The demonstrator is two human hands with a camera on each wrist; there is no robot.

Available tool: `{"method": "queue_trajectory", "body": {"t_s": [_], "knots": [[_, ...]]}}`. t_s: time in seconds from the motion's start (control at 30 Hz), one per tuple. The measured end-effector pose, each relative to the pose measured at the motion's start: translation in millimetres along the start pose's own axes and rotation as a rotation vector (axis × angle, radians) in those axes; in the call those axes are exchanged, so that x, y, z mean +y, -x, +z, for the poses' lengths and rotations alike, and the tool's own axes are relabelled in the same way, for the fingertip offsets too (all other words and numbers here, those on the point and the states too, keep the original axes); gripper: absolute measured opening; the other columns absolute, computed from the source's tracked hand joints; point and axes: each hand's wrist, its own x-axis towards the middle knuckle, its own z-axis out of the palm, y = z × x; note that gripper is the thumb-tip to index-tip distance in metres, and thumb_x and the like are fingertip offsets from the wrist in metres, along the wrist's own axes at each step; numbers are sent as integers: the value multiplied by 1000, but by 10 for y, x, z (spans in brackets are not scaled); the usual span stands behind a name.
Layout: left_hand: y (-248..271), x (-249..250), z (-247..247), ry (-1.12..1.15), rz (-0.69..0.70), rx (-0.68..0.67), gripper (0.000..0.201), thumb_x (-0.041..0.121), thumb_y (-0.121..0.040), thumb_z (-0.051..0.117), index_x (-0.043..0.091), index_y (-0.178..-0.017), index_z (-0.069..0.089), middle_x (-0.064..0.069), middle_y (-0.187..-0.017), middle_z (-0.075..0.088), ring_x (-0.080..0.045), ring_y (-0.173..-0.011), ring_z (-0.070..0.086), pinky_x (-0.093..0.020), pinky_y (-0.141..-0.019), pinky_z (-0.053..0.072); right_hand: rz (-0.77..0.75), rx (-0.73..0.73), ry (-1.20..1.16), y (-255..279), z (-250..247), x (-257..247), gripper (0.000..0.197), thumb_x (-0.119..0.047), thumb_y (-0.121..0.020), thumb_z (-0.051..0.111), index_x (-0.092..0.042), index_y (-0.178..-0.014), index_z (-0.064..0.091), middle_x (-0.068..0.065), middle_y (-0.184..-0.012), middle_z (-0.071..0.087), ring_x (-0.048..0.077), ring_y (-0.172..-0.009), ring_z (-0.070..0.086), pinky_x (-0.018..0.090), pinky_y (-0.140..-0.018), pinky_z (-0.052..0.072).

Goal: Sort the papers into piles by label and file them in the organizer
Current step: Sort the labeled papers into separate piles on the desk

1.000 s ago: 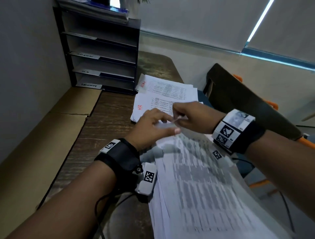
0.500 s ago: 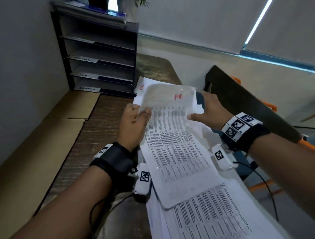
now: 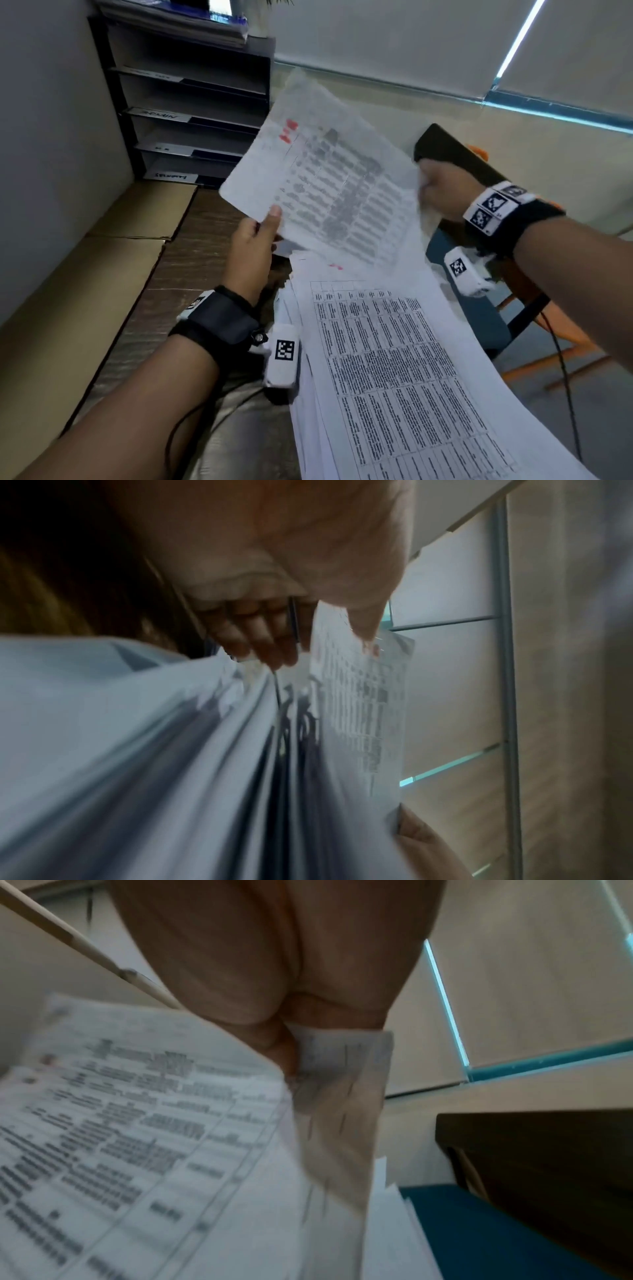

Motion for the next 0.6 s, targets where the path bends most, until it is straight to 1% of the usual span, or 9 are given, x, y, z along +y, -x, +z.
{"method": "queue_trajectory", "body": {"t_s": [0.07,0.13,0.2,0.23,0.3,0.37,0.43,0.5,0.6], "knots": [[31,-28,2,-70,-83,-110,38,50,-92,65,13,-100,65,-4,-107,70,-24,-91,66,-28,-71,52,-11,158,102,-242,-93,77,14,1,-90,50,-12,-93,49,22,-97,63,34,-89,60,32,-75,43],[69,-22,29,-163,-130,-212,33,40,-95,65,7,-98,65,-4,-88,61,-19,-75,55,-21,-55,46,42,237,166,-478,-162,196,12,-6,-88,46,-16,-94,46,18,-93,60,34,-81,58,38,-74,49],[91,-20,26,-209,-115,-268,40,41,-93,66,1,-98,63,-10,-84,56,-22,-74,51,-28,-59,42,100,218,177,-674,-187,281,12,-5,-88,44,-15,-94,43,19,-93,57,36,-83,57,45,-76,49],[94,-21,17,-198,-120,-285,46,45,-92,66,-1,-97,62,-10,-83,55,-23,-73,52,-32,-61,41,108,195,197,-747,-183,292,14,-4,-89,45,-15,-95,43,21,-95,56,37,-85,57,45,-78,48],[101,-21,3,-209,-130,-313,52,51,-91,65,0,-86,56,-9,-72,48,-21,-65,47,-32,-60,36,110,145,250,-828,-130,297,16,-1,-89,50,-13,-99,45,25,-105,57,39,-92,58,44,-80,48],[120,-9,0,-225,-107,-360,50,58,-90,63,10,-77,52,-3,-68,44,-19,-62,43,-31,-61,33,136,74,279,-897,-1,337,22,-2,-94,49,-4,-116,51,26,-117,56,39,-100,58,41,-84,46],[124,4,-1,-216,-100,-390,57,65,-85,64,9,-81,56,-5,-78,54,-21,-73,52,-35,-70,38,162,17,260,-971,136,348,36,-7,-99,46,-1,-134,48,25,-130,55,40,-117,55,40,-94,44],[143,11,6,-203,-100,-369,57,62,-83,66,6,-92,61,1,-83,60,-15,-80,56,-31,-74,42,148,-41,229,-1018,234,303,40,-6,-97,49,0,-137,47,24,-132,55,39,-120,55,41,-98,44],[170,9,39,-103,-140,-367,39,49,-86,70,11,-85,62,7,-71,58,-8,-64,54,-19,-63,43,101,-162,230,-1053,365,206,39,0,-93,55,3,-131,51,23,-130,58,38,-119,56,40,-98,43]]}}
